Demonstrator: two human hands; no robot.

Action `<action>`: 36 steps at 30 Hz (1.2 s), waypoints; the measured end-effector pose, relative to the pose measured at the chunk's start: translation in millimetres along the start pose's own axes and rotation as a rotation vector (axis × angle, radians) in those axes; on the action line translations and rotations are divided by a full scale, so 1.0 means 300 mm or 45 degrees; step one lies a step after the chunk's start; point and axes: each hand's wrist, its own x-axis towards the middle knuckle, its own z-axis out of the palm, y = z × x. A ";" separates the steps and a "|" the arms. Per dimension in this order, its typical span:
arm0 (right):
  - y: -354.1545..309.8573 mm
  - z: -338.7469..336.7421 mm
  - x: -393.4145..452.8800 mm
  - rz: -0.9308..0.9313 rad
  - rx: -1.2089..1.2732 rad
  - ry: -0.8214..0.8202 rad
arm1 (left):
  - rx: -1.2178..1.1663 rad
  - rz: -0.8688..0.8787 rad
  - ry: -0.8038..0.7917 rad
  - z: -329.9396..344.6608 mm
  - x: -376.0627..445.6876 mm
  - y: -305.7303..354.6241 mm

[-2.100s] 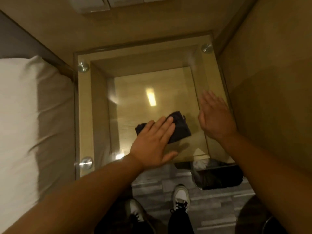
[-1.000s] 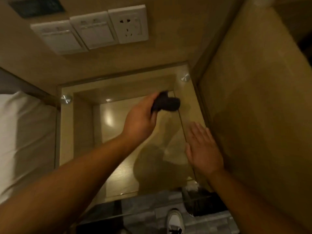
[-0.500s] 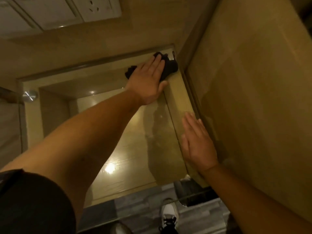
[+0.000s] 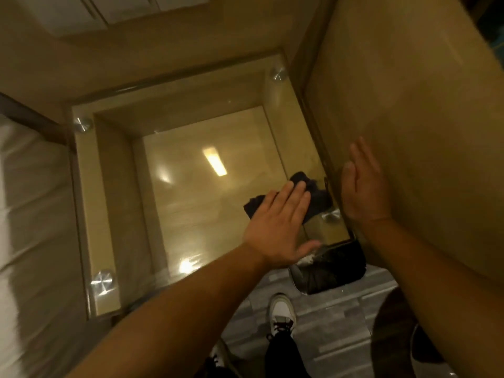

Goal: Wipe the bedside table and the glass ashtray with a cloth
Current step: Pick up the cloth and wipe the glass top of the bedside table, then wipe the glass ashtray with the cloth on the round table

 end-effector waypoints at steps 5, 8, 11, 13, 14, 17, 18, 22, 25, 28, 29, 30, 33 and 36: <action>0.020 -0.014 -0.170 0.001 -0.084 -0.065 | 0.096 0.017 0.058 0.074 -0.104 0.096; 0.021 -0.016 -0.276 -0.052 -0.219 -0.113 | 0.146 0.095 0.071 0.086 -0.159 0.096; 0.024 -0.027 -0.373 -0.136 -0.380 -0.178 | 0.074 0.210 0.086 0.077 -0.238 0.093; 0.024 -0.049 -0.435 -0.152 -0.474 -0.225 | 0.005 0.271 0.067 0.066 -0.300 0.084; 0.022 -0.064 -0.467 -0.149 -0.509 -0.240 | -0.033 0.307 0.052 0.059 -0.326 0.080; 0.022 -0.117 -0.561 -0.104 -0.594 -0.251 | 0.021 0.417 -0.010 0.035 -0.394 0.084; 0.023 -0.138 -0.593 -0.084 -0.620 -0.251 | 0.077 0.465 -0.033 0.023 -0.415 0.093; 0.022 -0.242 -0.728 0.022 -0.674 -0.229 | 0.179 0.573 -0.040 -0.041 -0.462 0.172; 0.035 -0.327 -0.857 0.110 -0.684 -0.227 | 0.169 0.599 -0.049 -0.087 -0.462 0.260; 0.066 -0.419 -0.989 0.216 -0.687 -0.214 | 0.173 0.659 -0.008 -0.123 -0.434 0.367; 0.089 -0.463 -1.041 0.270 -0.686 -0.204 | 0.170 0.710 -0.004 -0.139 -0.418 0.425; 0.116 -0.507 -1.090 0.325 -0.682 -0.192 | 0.179 0.761 0.009 -0.152 -0.400 0.484; 0.222 -0.637 -1.231 0.461 -0.714 -0.113 | 0.237 0.900 0.036 -0.198 -0.339 0.685; 0.331 -0.768 -1.371 0.583 -0.706 -0.032 | 0.182 1.024 0.086 -0.217 -0.283 0.917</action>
